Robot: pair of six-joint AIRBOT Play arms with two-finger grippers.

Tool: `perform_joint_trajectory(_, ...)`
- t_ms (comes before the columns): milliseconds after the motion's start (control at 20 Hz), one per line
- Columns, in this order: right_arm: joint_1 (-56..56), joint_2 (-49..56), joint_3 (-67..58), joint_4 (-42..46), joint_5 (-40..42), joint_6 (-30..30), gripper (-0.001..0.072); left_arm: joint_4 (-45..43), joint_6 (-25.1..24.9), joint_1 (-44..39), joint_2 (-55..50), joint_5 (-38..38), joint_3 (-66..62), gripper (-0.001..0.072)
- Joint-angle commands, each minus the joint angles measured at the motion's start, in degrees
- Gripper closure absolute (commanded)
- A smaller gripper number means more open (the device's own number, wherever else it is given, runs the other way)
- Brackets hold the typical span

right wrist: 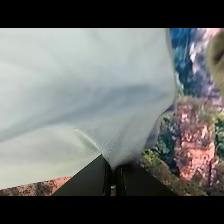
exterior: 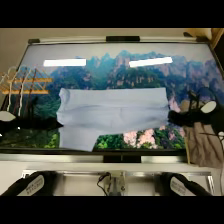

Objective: Fold the shirts.

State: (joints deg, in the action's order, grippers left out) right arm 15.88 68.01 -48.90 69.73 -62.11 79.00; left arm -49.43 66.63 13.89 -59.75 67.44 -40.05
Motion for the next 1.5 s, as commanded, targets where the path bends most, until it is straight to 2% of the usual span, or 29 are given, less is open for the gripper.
perform_joint_trajectory(0,0.0,0.9,-5.8,-2.0,3.1,-0.4,0.0641,0.0,1.0,0.0,-2.4,-1.0,-11.2,0.0675)
perform_joint_trajectory(150,-0.6,6.8,-9.6,-6.4,6.6,-0.7,0.0641,0.0,1.6,-0.5,-10.4,-1.2,-19.5,0.0675)
perform_joint_trajectory(300,-5.9,13.3,-16.0,-2.9,11.4,-0.6,0.0642,0.5,3.5,-2.4,-20.1,-1.2,-28.9,0.0674)
perform_joint_trajectory(500,-10.6,22.0,-24.3,5.7,17.0,6.9,0.0641,0.4,5.9,-3.7,-31.3,-1.4,-39.1,0.0675)
perform_joint_trajectory(700,-10.6,27.4,-26.1,5.7,16.6,9.8,0.0639,0.4,9.3,-3.3,-38.7,-1.7,-42.2,0.0674)
perform_joint_trajectory(750,-10.6,28.3,-26.1,5.7,15.9,10.1,0.0604,0.5,10.6,-3.3,-40.2,-1.6,-42.2,0.0669)
perform_joint_trajectory(800,-10.6,28.5,-26.1,5.7,15.3,10.0,0.0433,0.6,11.1,-3.5,-41.3,-0.9,-42.2,0.0564)
perform_joint_trajectory(850,-10.6,28.3,-26.1,5.7,15.1,8.8,0.0210,0.6,11.1,-3.5,-41.8,-0.5,-42.2,0.0326)
perform_joint_trajectory(900,-10.3,27.7,-26.6,6.2,14.9,7.5,0.0198,0.6,11.1,-3.5,-41.7,-0.5,-42.2,0.0152)
perform_joint_trajectory(1000,-8.7,26.9,-28.5,7.6,14.8,7.8,0.0197,0.6,11.0,-2.9,-41.2,0.2,-43.2,0.0143)
perform_joint_trajectory(1100,-6.2,26.9,-29.7,6.8,16.3,9.0,0.0118,0.6,11.0,-2.7,-40.3,0.8,-44.7,0.0146)
perform_joint_trajectory(1250,-4.5,28.8,-29.7,5.5,16.7,9.9,0.0115,0.7,11.0,-3.2,-39.1,0.9,-46.4,0.0174)
perform_joint_trajectory(1300,-4.6,29.8,-29.7,5.0,16.2,9.9,0.0091,0.7,11.0,-3.4,-39.0,1.3,-46.8,0.0173)
perform_joint_trajectory(1450,-5.0,32.9,-29.7,-2.6,14.7,6.3,0.0091,0.6,11.0,-4.0,-38.8,2.6,-47.2,0.0174)
